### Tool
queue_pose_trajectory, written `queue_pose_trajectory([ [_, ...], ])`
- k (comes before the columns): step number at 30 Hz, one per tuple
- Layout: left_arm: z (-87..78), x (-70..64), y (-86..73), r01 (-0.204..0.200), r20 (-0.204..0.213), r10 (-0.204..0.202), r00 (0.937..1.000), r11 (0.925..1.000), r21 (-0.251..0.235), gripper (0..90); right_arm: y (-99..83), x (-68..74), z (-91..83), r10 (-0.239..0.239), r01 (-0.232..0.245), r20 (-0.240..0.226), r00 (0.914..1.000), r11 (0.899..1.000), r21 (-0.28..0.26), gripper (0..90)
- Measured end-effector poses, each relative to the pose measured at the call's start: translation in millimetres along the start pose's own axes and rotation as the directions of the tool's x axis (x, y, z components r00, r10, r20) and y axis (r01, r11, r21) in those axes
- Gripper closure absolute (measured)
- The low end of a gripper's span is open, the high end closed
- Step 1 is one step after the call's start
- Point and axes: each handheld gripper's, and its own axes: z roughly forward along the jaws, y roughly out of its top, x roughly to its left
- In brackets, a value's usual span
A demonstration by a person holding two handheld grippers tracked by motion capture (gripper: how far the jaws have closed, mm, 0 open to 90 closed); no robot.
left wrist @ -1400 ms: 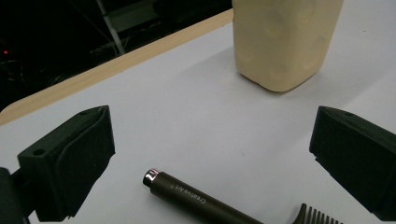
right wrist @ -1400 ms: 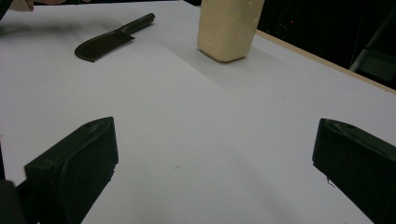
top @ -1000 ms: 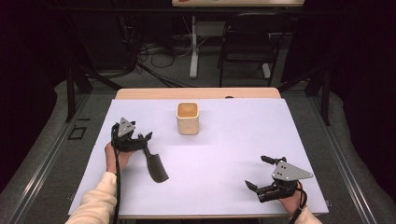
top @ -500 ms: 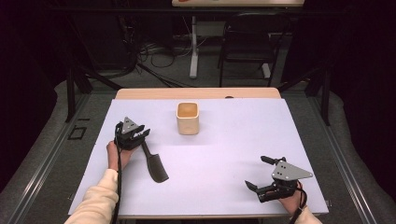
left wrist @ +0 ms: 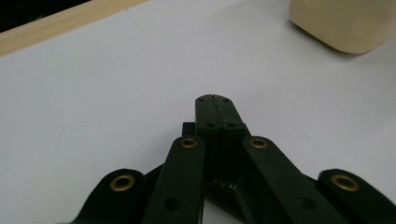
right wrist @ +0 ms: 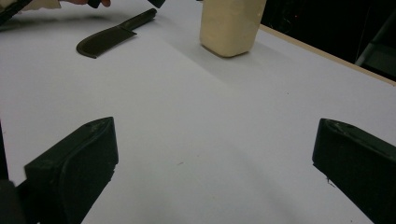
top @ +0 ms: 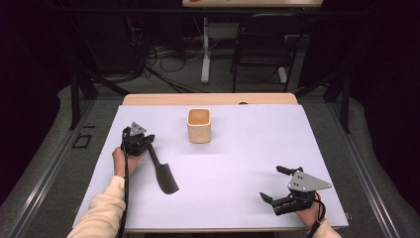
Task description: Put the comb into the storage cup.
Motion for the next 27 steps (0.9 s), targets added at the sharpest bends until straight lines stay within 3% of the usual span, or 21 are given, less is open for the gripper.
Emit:
queue_pose_trajectory([
  [6, 1.4, -0.7, -0.8, -0.014, -0.008, 0.014, 0.9999, 0.9992, 0.037, 89.9, 0.1, 0.0, -0.4, -0.002, 0.002, 0.002, 1.0000, 1.000, -0.001, 0.0],
  [16, 2.6, 0.7, -2.4, -0.018, 0.025, 0.016, 0.9996, 0.9969, 0.076, 89.6, 0.2, 0.0, 0.0, 0.000, 0.000, 0.001, 1.0000, 1.000, 0.001, 0.0],
  [19, 2.6, -1.8, -1.2, -0.039, 0.023, 0.036, 0.9991, 0.9936, 0.106, 89.5, 0.1, -0.1, -0.1, 0.000, 0.000, 0.001, 1.0000, 1.000, 0.000, 0.0],
  [27, 0.1, -0.1, -4.4, -0.042, 0.021, 0.040, 0.9990, 0.9920, 0.119, 89.6, 0.4, -0.2, 0.7, -0.001, 0.001, 0.000, 1.0000, 1.000, 0.003, 0.0],
])
